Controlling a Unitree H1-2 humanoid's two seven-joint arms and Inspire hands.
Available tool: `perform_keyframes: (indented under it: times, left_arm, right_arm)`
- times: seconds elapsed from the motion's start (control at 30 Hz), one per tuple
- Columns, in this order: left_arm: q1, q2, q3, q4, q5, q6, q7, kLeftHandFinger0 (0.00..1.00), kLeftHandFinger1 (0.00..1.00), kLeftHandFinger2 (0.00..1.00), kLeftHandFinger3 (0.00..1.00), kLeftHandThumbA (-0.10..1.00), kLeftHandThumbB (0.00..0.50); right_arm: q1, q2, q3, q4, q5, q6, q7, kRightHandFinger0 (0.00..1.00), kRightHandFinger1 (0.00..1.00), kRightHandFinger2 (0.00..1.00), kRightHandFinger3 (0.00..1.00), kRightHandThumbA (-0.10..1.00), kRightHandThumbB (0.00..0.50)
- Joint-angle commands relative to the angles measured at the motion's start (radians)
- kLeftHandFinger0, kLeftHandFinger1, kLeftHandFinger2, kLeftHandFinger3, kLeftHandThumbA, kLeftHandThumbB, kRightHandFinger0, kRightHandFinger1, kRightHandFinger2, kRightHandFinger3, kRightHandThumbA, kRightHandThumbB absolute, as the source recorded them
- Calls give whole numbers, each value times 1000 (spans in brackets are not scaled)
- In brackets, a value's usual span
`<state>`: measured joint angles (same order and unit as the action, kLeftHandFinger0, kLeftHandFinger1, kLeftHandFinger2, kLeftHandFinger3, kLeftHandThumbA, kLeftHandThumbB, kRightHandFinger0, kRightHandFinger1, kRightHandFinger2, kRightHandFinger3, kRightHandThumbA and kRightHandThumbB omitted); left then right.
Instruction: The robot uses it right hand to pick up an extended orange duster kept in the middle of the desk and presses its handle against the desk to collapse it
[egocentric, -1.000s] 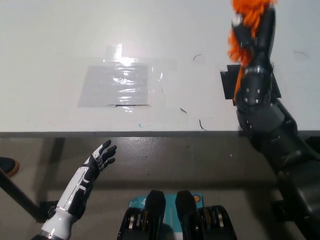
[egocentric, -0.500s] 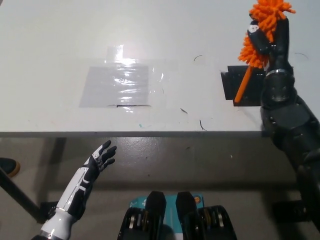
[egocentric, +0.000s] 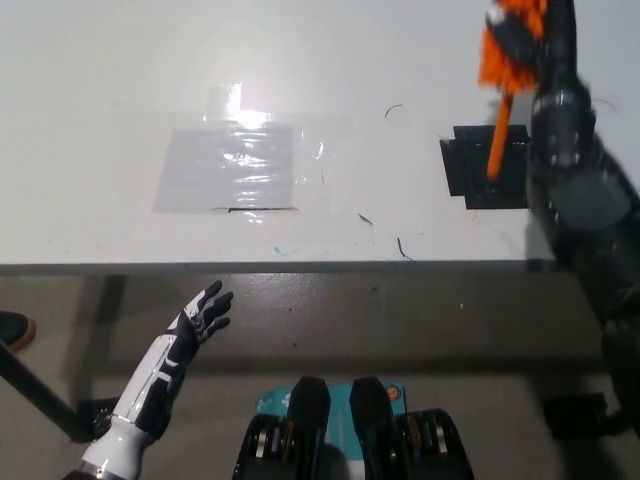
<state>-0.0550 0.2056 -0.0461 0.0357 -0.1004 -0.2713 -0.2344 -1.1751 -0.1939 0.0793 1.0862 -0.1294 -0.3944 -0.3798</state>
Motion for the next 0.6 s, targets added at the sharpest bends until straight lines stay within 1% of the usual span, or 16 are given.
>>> perform_keyframes:
  times: [0.0,0.03,0.1,0.13,0.17,0.2,0.23,0.27,0.3,0.33,0.37,0.4,0.43,0.47,0.5,0.57]
  left_arm:
    - [-3,12,4,-25,-7,1,-10,1000,1000,1000,1000,1000,105]
    - [-3,12,4,-27,-7,3,-10,1000,1000,1000,1000,1000,105]
    - [-3,12,4,-27,-7,3,-10,1000,1000,1000,1000,1000,105]
    - [-4,14,4,-33,-10,16,-11,1000,1000,1000,1000,1000,106]
    - [-4,14,4,-33,-10,16,-11,1000,1000,1000,1000,1000,106]
    - [-4,14,4,-33,-11,14,-12,1000,1000,1000,1000,1000,102]
    - [-5,15,4,-32,-8,11,-12,1000,1000,1000,1000,1000,107]
    - [-5,15,4,-33,-7,11,-12,1000,1000,1000,1000,1000,108]
    - [-5,15,4,-33,-7,11,-12,1000,1000,1000,1000,1000,108]
    - [-5,15,4,-33,-7,12,-12,1000,1000,1000,1000,1000,108]
    - [-4,15,3,-31,-8,9,-13,1000,1000,1000,1000,1000,89]
    - [-1,15,2,-29,-10,4,-16,1000,1000,1000,1000,1000,91]
    - [-1,15,2,-29,-10,4,-16,1000,1000,1000,1000,1000,91]
    - [-3,16,3,-27,-5,1,-13,1000,1000,1000,1000,1000,91]
    - [-4,16,5,-27,-3,-3,-11,1000,1000,1000,1000,1000,91]
    - [-4,16,5,-27,-3,-3,-11,1000,1000,1000,1000,1000,92]
  right_arm:
    - [-147,-56,39,-133,-123,-69,-43,0,202,620,629,-100,143]
    - [-149,-59,43,-139,-129,-73,-45,0,200,637,672,-100,137]
    - [-148,-60,44,-144,-131,-70,-46,0,201,640,678,-100,140]
    - [-187,-110,136,-150,-279,-76,-112,7,291,714,721,-100,127]
    - [-187,-110,139,-150,-279,-76,-115,0,321,719,732,-100,130]
    - [-195,-121,162,-143,-292,-76,-103,259,272,646,697,-100,215]
    - [-216,-145,220,-114,-333,-76,-62,127,215,590,619,-100,214]
    - [-218,-147,229,-110,-333,-76,-64,7,139,528,518,-100,212]
    - [-219,-149,236,-109,-330,-76,-68,0,93,500,467,-100,210]
    - [-220,-150,244,-107,-327,-76,-73,0,79,494,455,-100,211]
    - [-217,-155,290,-67,-363,-76,-52,0,165,602,558,-100,204]
    - [-210,-162,359,-8,-417,-76,-20,0,247,705,665,-100,204]
    - [-211,-163,365,-6,-415,-76,-23,0,273,724,693,-100,205]
    - [-201,-161,407,33,-441,-67,-9,0,391,781,749,-100,206]
    - [-194,-160,448,57,-475,-55,-15,0,401,765,743,-100,207]
    - [-199,-160,464,70,-468,-59,-25,0,402,760,738,-100,206]
